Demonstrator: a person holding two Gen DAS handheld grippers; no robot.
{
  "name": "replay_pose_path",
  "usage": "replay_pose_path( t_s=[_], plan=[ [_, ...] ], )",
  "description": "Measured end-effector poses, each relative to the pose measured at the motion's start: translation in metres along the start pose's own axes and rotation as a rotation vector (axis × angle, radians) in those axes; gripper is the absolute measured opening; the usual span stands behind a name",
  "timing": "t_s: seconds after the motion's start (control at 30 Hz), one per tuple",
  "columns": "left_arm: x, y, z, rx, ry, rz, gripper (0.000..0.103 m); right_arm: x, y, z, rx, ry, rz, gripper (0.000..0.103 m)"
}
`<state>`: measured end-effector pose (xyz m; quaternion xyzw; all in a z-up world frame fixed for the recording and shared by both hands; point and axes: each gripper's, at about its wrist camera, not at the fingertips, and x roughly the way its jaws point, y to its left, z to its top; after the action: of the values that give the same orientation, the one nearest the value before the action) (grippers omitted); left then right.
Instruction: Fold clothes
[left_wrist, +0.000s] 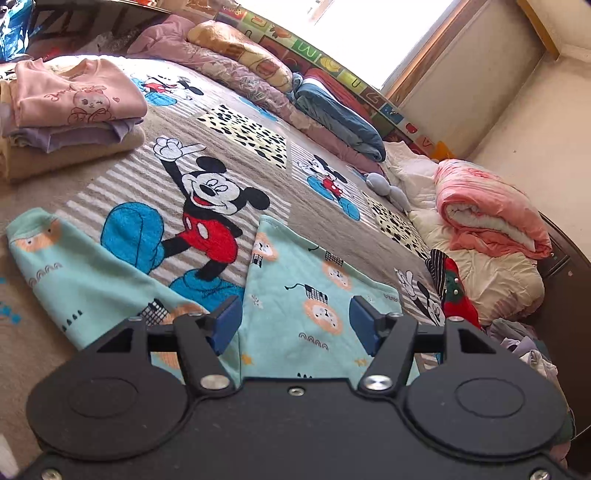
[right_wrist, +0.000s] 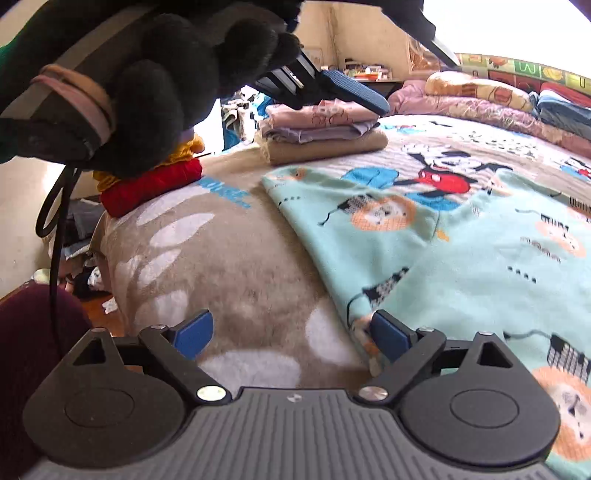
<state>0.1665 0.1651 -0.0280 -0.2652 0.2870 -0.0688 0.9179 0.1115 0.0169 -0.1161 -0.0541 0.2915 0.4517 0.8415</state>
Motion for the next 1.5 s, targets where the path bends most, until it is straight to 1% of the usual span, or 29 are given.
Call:
replay_pose_path(
  t_s=[0.03, 0.13, 0.2, 0.27, 0.3, 0.33, 0.37, 0.43, 0.47, 0.5, 0.53, 0.6, 0.67, 0.73, 0.77, 0.8, 0.83, 0.9, 1.0, 1.1, 1.17, 1.2, 1.23, 1.37, 1.43, 1.5],
  plan=[
    [-0.004, -0.005, -0.009, 0.024, -0.011, 0.011, 0.063, -0.015, 0.003, -0.008, -0.002, -0.004, 0.023, 0.092],
    [-0.006, -0.027, -0.048, 0.167, -0.035, 0.073, 0.063, -0.064, 0.007, -0.037, 0.012, -0.040, 0.068, 0.092],
    [-0.003, -0.042, -0.076, 0.261, -0.036, 0.079, 0.063, -0.102, -0.003, -0.058, 0.074, -0.093, 0.049, 0.091],
    [0.001, -0.057, -0.103, 0.359, -0.051, 0.083, 0.060, -0.138, -0.014, -0.078, 0.137, -0.148, 0.024, 0.091],
    [0.004, -0.065, -0.117, 0.411, -0.062, 0.093, 0.051, -0.152, -0.024, -0.082, 0.177, -0.189, -0.023, 0.090],
    [0.007, -0.069, -0.127, 0.438, -0.070, 0.112, 0.047, -0.166, -0.033, -0.085, 0.213, -0.229, -0.070, 0.087],
    [0.011, -0.072, -0.136, 0.447, -0.066, 0.123, 0.047, -0.175, -0.040, -0.085, 0.228, -0.270, -0.118, 0.085],
    [0.020, -0.078, -0.153, 0.484, -0.030, 0.109, 0.045, -0.191, -0.057, -0.084, 0.245, -0.335, -0.258, 0.068],
    [0.024, -0.083, -0.162, 0.519, -0.014, 0.101, 0.043, -0.192, -0.063, -0.084, 0.229, -0.333, -0.302, 0.066],
    [0.026, -0.090, -0.169, 0.568, -0.008, 0.103, 0.038, -0.191, -0.069, -0.085, 0.216, -0.330, -0.327, 0.062],
    [0.029, -0.096, -0.175, 0.600, -0.013, 0.102, 0.037, -0.189, -0.076, -0.086, 0.204, -0.328, -0.352, 0.059],
    [0.034, -0.104, -0.185, 0.633, -0.020, 0.087, 0.037, -0.186, -0.089, -0.088, 0.180, -0.324, -0.401, 0.055],
    [0.045, -0.109, -0.197, 0.683, -0.001, 0.105, 0.037, -0.179, -0.103, -0.090, 0.182, -0.332, -0.446, 0.053],
    [0.060, -0.110, -0.217, 0.757, 0.025, 0.151, 0.037, -0.167, -0.115, -0.097, 0.189, -0.280, -0.477, 0.052],
    [0.066, -0.110, -0.228, 0.800, 0.017, 0.173, 0.037, -0.156, -0.121, -0.106, 0.193, -0.226, -0.486, 0.052],
    [0.065, -0.111, -0.238, 0.847, -0.021, 0.189, 0.037, -0.148, -0.126, -0.114, 0.197, -0.181, -0.494, 0.052],
    [0.064, -0.113, -0.243, 0.880, -0.036, 0.204, 0.037, -0.150, -0.125, -0.114, 0.202, -0.181, -0.493, 0.052],
    [0.063, -0.113, -0.241, 0.880, -0.024, 0.202, 0.036, -0.155, -0.123, -0.114, 0.213, -0.180, -0.492, 0.052],
    [0.056, -0.107, -0.242, 0.885, -0.027, 0.184, 0.037, -0.161, -0.120, -0.114, 0.229, -0.180, -0.490, 0.052],
    [0.042, -0.114, -0.250, 0.933, -0.015, 0.172, 0.037, -0.168, -0.117, -0.114, 0.245, -0.179, -0.489, 0.052],
    [0.033, -0.118, -0.258, 0.994, 0.002, 0.158, 0.037, -0.172, -0.115, -0.113, 0.256, -0.179, -0.488, 0.057],
    [0.029, -0.118, -0.260, 1.011, 0.006, 0.151, 0.037, -0.175, -0.115, -0.114, 0.271, -0.179, -0.484, 0.066],
    [0.025, -0.118, -0.262, 1.017, 0.010, 0.143, 0.037, -0.181, -0.119, -0.117, 0.332, -0.187, -0.467, 0.067],
    [0.019, -0.121, -0.264, 1.030, 0.019, 0.133, 0.037, -0.211, -0.146, -0.134, 0.598, -0.294, -0.415, 0.067],
    [0.018, -0.128, -0.270, 1.067, 0.007, 0.130, 0.038, -0.229, -0.163, -0.149, 0.754, -0.383, -0.392, 0.068],
    [0.020, -0.140, -0.283, 1.133, -0.010, 0.118, 0.038, -0.246, -0.184, -0.167, 0.909, -0.460, -0.370, 0.069]
  ],
)
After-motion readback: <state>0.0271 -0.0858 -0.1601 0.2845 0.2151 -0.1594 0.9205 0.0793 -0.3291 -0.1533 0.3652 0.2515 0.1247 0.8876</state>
